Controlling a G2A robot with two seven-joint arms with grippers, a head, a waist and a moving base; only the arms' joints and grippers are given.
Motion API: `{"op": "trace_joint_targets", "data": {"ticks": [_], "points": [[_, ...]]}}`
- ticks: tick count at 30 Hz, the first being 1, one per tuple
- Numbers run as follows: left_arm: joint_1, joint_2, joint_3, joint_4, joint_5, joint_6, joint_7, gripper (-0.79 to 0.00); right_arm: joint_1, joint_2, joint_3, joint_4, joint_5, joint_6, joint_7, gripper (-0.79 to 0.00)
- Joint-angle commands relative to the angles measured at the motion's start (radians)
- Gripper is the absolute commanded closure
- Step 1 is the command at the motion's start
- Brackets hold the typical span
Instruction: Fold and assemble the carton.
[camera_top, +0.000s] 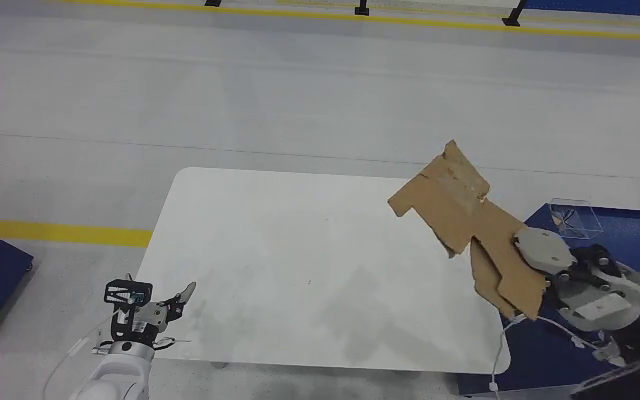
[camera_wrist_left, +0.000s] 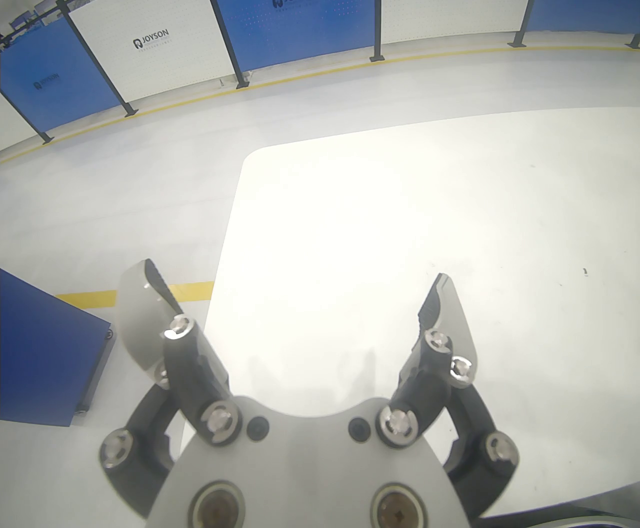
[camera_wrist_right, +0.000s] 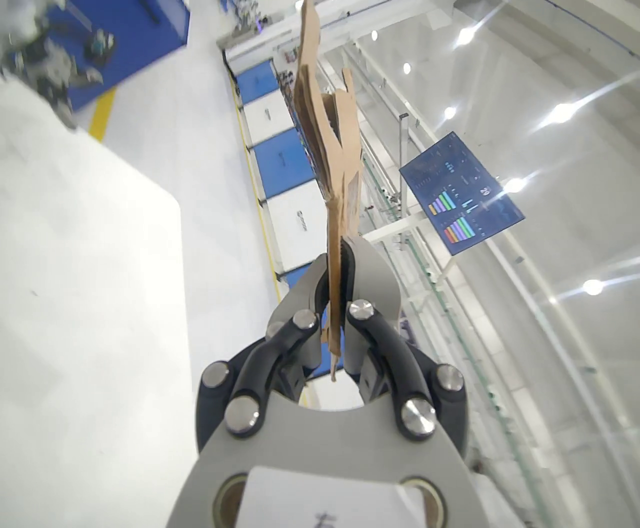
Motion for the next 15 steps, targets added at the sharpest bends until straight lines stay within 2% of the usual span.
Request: {"op": "trace_joint_targets", "data": {"ticks": [1, 3, 6, 10, 15], "points": [[0.0, 0.0, 0.0, 0.0, 0.0, 0.0, 0.0, -0.785, 0.001, 0.003, 0.063, 0.0, 0.304, -0.094, 0.126, 0.0], [0.0, 0.0, 0.0, 0.0, 0.0, 0.0, 0.0, -0.785, -0.012, 0.011, 0.082, 0.024, 0.523, -0.148, 0.23, 0.0], [0.0, 0.0, 0.0, 0.0, 0.0, 0.0, 0.0, -0.785, -0.038, 0.037, 0.048, 0.073, 0.846, -0.189, 0.402, 0.0], [0.0, 0.0, 0.0, 0.0, 0.0, 0.0, 0.0, -0.785, -0.053, 0.091, -0.09, 0.124, 1.247, -0.183, 0.673, 0.0], [0.0, 0.0, 0.0, 0.0, 0.0, 0.0, 0.0, -0.785, -0.011, 0.158, -0.333, 0.189, 1.722, -0.128, 1.035, 0.0]]}}
